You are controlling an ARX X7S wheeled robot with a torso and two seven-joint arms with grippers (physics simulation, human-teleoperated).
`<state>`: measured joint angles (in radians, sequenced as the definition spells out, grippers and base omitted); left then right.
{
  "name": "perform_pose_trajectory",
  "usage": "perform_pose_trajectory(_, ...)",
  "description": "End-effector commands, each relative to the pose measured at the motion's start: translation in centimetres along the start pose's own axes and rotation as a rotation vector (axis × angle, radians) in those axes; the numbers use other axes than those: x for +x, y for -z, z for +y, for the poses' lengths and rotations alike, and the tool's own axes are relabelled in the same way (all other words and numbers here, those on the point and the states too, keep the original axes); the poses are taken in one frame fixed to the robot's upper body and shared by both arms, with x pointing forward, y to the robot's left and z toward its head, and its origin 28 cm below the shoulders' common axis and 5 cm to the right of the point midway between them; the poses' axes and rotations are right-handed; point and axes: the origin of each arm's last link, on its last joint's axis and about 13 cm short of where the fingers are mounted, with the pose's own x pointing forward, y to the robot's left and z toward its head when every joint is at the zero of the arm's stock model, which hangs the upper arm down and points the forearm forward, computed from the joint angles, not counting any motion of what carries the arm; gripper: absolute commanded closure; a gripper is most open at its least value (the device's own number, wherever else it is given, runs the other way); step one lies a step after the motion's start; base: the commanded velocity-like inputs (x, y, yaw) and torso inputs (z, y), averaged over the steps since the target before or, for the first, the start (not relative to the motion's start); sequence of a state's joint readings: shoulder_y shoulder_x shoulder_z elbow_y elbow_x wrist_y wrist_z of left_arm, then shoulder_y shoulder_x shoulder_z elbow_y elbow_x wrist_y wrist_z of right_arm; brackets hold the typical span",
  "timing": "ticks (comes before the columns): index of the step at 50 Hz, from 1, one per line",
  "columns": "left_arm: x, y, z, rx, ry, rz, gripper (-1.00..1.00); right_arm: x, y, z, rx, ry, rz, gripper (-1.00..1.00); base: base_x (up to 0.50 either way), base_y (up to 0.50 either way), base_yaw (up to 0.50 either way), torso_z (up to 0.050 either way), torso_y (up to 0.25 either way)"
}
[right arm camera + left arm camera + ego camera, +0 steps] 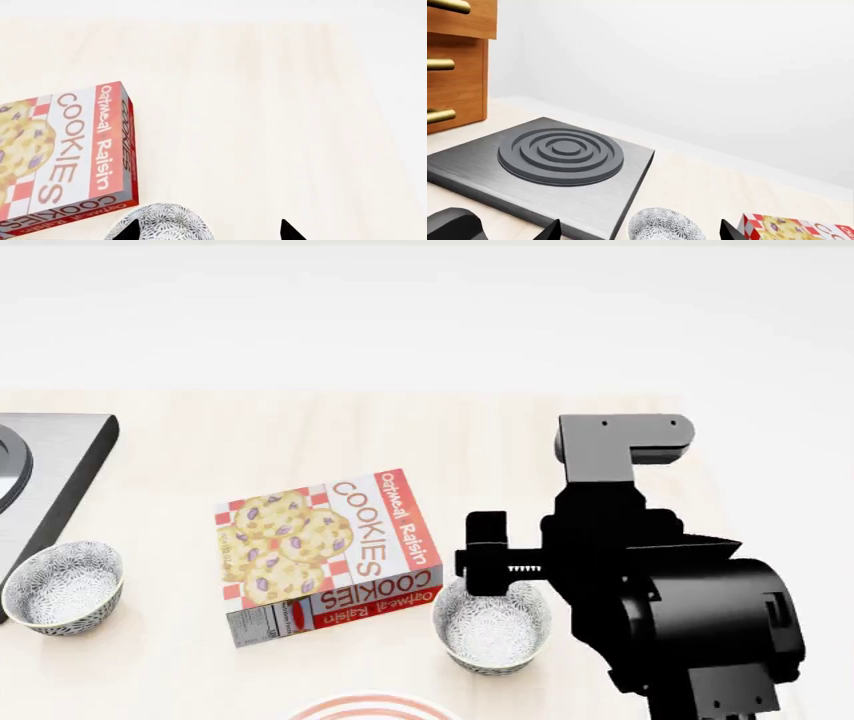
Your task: Pick the akita bowl next to the plate and place it on the plate.
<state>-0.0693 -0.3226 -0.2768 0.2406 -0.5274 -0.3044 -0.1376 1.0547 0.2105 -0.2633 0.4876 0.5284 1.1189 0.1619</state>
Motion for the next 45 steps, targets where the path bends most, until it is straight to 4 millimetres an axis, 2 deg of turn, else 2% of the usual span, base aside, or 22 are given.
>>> perform_pose_trajectory(1,0.0,0.1,0.1,-0.002,0.000,-0.001,-1.00,1.1,-0.5,0.0,-0.003,-0.003,0.082,-1.00,0.00,0.00,0.00,0.000,0.000)
perform_pose_trajectory(27,0.1,0.2,0.1,-0.003,0.001,0.002,-1.00,3.3,0.2,0.0,0.017,-0.009,0.204,-1.00,0.00,0.00,0.00,0.000,0.000)
perform_pose_trajectory(45,0.1,0.0,0.0,-0.003,0.001,0.001,-1.00,3.8,1.0,0.3,0.042,-0.030,0.249,-1.00,0.00,0.00,0.00,0.000,0.000)
